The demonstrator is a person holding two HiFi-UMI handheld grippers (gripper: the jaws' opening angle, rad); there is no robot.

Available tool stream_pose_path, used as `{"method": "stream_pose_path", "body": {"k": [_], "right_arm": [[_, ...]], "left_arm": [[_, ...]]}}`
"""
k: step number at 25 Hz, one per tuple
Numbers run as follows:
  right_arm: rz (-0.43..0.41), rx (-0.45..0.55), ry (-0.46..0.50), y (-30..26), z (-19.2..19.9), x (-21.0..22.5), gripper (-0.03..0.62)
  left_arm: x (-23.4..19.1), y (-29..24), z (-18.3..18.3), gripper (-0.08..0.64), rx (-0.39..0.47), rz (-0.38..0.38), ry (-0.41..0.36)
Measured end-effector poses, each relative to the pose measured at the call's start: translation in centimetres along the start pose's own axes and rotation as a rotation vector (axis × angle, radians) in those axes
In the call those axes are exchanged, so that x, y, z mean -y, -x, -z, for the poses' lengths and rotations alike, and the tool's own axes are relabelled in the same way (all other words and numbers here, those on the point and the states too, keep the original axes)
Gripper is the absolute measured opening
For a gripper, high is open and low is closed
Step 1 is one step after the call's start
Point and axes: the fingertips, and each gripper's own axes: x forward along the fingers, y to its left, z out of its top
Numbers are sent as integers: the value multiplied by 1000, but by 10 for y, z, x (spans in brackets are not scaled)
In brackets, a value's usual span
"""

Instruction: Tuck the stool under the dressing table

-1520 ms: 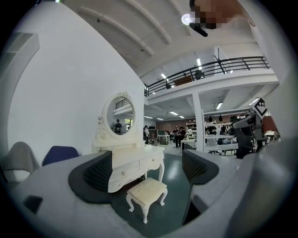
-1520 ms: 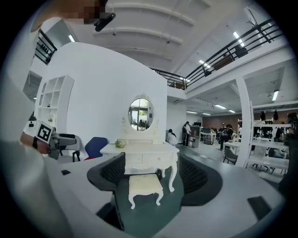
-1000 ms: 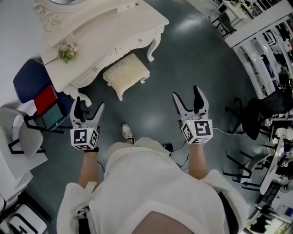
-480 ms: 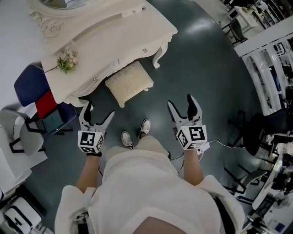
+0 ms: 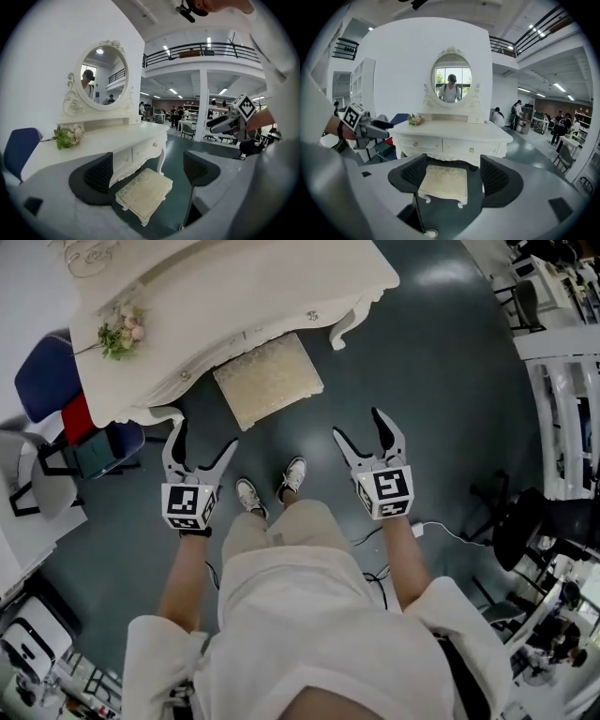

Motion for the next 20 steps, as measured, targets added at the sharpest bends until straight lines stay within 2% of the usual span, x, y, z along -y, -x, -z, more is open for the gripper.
{"method": "stream_pose_path", "body": {"k": [4,8,14,17,20], "right_arm": [[-56,-76,40,-37,41,4,340],[-96,-126,-15,-62,69,-2,339],[-111,-183,-33,-110,122,-5,341],[-132,-199,-91,-137,145,-12,341],[-148,-220,-72,-161,169,-19,341]], "left_arm": [[4,-27,27,466,-33,-9,-5],[4,-51,62,466,-72,4,10],[0,-87,117,466,-97,23,67],[1,-102,144,460,-106,44,105],[3,-115,169,457,-122,67,107]]}}
